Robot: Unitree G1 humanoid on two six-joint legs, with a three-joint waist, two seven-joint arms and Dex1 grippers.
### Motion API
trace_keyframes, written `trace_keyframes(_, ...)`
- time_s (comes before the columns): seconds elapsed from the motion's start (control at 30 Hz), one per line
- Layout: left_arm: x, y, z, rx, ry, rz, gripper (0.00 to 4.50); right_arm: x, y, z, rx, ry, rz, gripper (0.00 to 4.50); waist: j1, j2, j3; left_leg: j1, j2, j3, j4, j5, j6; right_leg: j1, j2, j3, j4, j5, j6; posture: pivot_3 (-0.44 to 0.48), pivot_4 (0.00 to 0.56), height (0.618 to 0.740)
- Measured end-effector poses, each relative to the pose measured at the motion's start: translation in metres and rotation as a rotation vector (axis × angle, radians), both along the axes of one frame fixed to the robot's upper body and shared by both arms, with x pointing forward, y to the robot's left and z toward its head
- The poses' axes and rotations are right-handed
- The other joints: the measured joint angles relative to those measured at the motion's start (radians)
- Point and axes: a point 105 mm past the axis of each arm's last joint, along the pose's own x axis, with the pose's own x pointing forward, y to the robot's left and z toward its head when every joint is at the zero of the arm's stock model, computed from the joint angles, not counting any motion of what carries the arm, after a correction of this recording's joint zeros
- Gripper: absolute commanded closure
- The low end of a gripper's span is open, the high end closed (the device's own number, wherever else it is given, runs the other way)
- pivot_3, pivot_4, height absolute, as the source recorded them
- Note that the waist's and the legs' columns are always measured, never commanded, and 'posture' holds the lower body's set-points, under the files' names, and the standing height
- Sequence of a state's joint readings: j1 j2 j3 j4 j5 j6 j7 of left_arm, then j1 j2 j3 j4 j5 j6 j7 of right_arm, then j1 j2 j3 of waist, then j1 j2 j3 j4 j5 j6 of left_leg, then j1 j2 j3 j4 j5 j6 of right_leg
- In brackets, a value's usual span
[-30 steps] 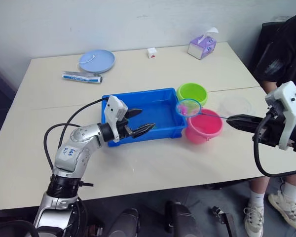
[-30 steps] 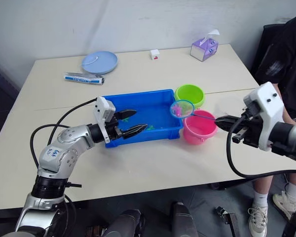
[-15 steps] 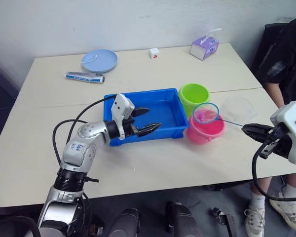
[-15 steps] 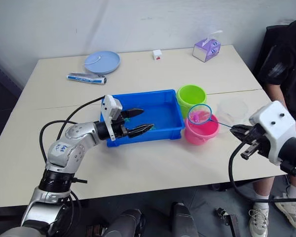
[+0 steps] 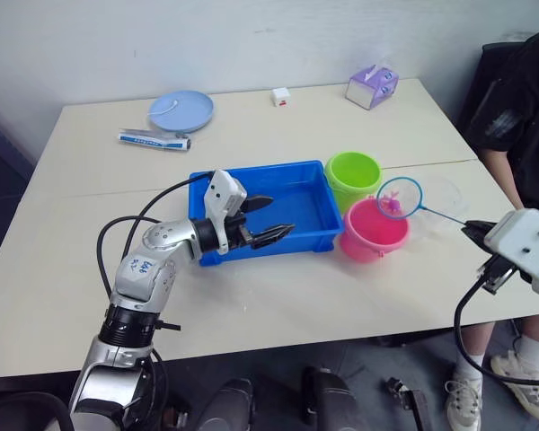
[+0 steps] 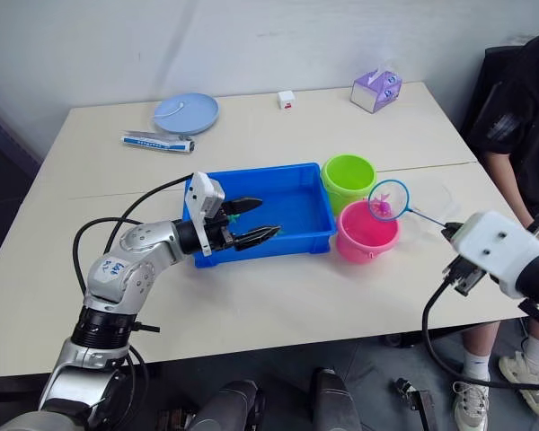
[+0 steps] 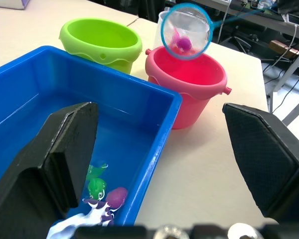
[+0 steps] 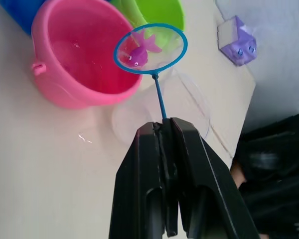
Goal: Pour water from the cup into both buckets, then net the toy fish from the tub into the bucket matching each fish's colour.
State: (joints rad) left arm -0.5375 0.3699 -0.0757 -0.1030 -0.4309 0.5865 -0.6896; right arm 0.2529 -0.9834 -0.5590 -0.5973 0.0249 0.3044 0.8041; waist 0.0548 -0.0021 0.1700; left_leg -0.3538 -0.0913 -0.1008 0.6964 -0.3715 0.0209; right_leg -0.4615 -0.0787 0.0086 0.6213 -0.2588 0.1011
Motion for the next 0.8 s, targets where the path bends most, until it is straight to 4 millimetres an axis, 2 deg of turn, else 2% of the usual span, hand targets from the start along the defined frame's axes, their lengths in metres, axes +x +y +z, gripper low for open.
trace_keyframes(0.1,0.000,0.000,0.000,0.002,0.002,0.003,0.20,-0.003,-0.005,-0.009,-0.103,-0.005,0.029,3.74,-0.002,0.000,0.000,0.000,0.000,0.001,0.000,0.000,0.000,0.000,0.000,0.000,0.000,0.000,0.000,0.000,0.150,0.740)
trace_keyframes(0.3,0.000,0.000,0.000,0.004,0.007,0.004,0.20,0.000,-0.011,-0.009,-0.258,-0.092,0.079,3.74,-0.004,0.000,0.000,0.001,0.000,0.001,0.000,0.000,0.000,0.000,0.001,0.000,0.000,0.000,0.000,0.000,0.150,0.740)
trace_keyframes(0.53,-0.001,0.000,-0.002,0.003,0.011,0.005,0.20,0.005,0.001,0.009,-0.423,-0.265,0.201,3.74,-0.004,0.000,0.000,0.001,0.000,0.001,0.000,0.000,0.000,0.000,0.001,0.000,0.001,0.000,0.000,0.000,0.150,0.740)
trace_keyframes(0.8,-0.002,0.001,-0.006,0.003,0.023,0.010,0.20,-0.001,0.009,0.003,-0.544,-0.290,0.315,3.74,-0.006,0.000,0.000,0.001,0.000,0.001,0.000,0.000,0.000,0.000,0.001,0.000,0.001,0.000,0.000,0.000,0.150,0.740)
